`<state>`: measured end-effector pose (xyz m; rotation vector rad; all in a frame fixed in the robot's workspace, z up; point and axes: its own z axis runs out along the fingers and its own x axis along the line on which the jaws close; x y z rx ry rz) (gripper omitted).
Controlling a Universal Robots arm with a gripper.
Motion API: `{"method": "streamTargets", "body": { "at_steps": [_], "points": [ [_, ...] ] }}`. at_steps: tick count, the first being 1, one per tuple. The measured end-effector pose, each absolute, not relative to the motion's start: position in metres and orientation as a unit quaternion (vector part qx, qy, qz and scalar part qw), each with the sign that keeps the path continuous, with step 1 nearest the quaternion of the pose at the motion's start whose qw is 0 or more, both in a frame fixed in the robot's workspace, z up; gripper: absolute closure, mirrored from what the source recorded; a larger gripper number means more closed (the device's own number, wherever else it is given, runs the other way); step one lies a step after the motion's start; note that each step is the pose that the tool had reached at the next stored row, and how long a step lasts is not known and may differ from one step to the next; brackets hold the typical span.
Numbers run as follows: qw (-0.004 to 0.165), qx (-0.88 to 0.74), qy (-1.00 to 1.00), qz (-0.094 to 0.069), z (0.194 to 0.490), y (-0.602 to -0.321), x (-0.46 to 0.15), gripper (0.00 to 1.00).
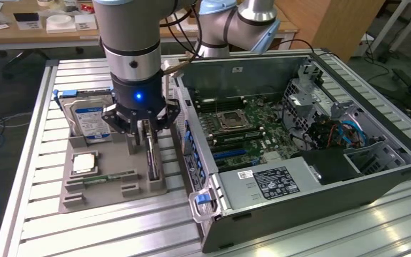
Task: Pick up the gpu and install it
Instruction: 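Pick up the gpu and move the gpu toward the slot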
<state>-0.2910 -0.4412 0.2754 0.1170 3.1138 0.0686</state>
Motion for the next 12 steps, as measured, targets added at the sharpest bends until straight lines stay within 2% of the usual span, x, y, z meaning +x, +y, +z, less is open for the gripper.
{"method": "streamTargets", "body": {
  "at_steps": [12],
  "points": [
    [0.012,0.038,0.999,0.022,0.2673,-0.44,-0.2884,0.58]
  ]
}}
